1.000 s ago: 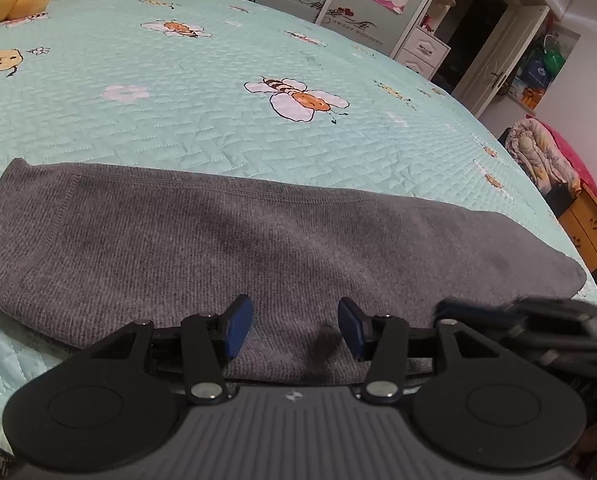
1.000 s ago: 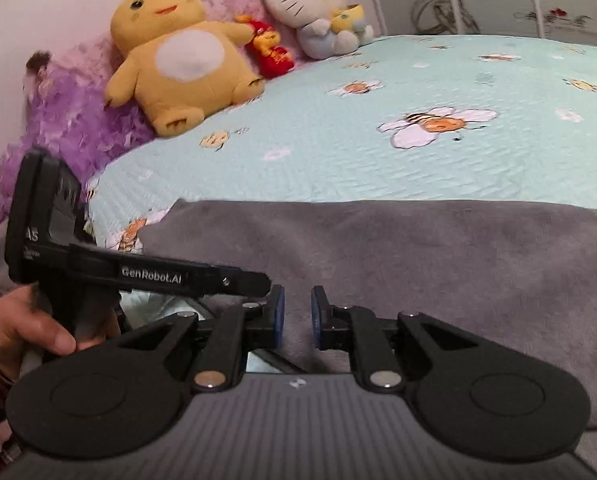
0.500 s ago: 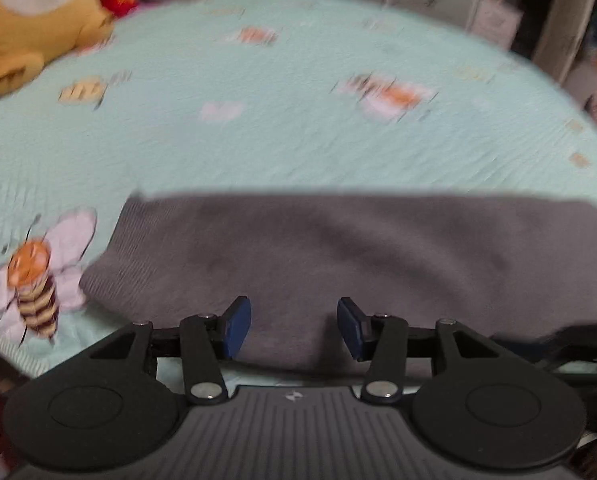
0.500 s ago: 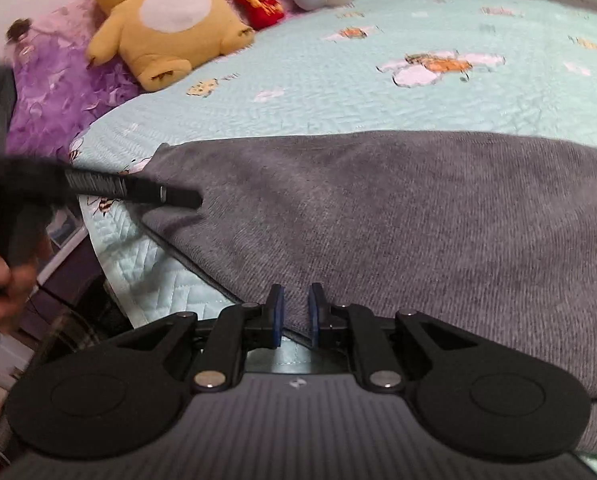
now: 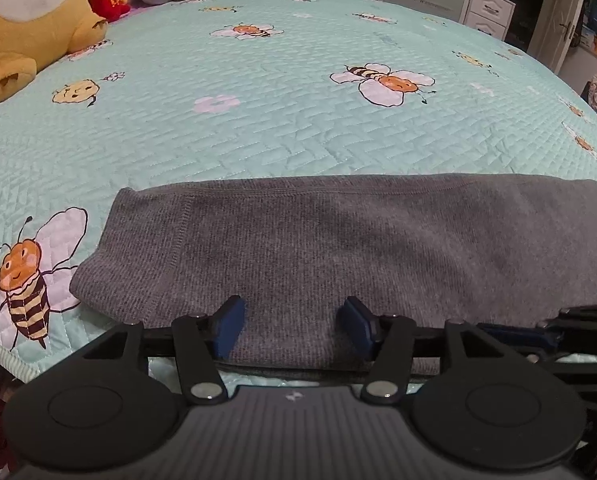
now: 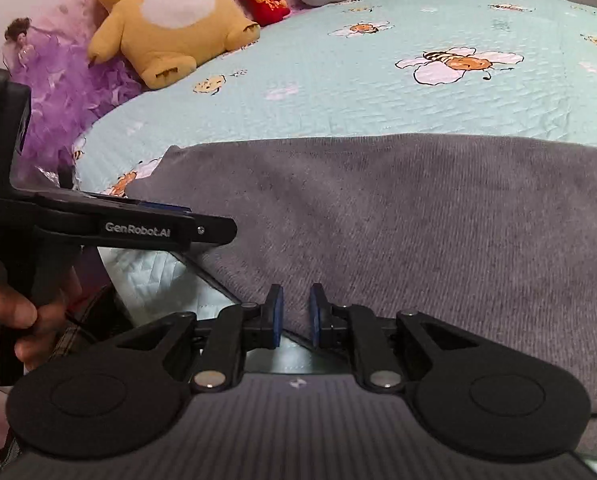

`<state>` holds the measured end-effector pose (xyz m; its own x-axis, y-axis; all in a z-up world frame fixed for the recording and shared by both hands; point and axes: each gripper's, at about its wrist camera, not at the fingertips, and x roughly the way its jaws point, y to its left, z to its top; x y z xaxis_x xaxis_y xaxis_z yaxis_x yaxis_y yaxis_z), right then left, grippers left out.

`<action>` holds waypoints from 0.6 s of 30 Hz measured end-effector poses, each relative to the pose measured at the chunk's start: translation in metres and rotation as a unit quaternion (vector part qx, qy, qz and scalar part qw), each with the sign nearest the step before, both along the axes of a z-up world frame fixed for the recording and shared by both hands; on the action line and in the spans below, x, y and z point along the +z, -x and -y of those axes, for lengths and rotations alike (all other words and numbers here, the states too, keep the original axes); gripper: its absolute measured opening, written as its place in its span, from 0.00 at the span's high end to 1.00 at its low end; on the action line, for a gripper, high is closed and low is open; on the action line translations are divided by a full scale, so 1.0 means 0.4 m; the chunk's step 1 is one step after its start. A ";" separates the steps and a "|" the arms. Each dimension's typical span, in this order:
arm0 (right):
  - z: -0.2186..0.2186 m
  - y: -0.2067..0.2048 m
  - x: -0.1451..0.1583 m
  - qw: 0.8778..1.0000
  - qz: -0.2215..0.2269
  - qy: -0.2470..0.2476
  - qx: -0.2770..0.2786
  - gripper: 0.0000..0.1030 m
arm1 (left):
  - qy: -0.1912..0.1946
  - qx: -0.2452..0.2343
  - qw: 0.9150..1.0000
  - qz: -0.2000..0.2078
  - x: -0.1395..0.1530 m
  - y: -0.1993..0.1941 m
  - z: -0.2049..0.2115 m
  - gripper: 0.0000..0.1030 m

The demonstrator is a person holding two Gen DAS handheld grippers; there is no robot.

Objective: Fold clothes

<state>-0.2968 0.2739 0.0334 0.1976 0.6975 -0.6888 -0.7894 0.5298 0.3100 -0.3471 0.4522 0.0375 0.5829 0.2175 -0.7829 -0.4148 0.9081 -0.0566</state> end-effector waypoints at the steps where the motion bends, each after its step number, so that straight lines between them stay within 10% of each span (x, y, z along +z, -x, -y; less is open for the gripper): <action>1: -0.005 0.005 0.012 1.000 0.006 0.003 0.002 0.84 | 0.000 0.000 1.000 0.000 0.000 0.001 0.000 0.42; 18: -0.057 0.004 0.023 1.000 0.000 0.019 0.023 0.84 | 0.011 -0.002 1.000 0.000 0.001 -0.001 -0.007 0.39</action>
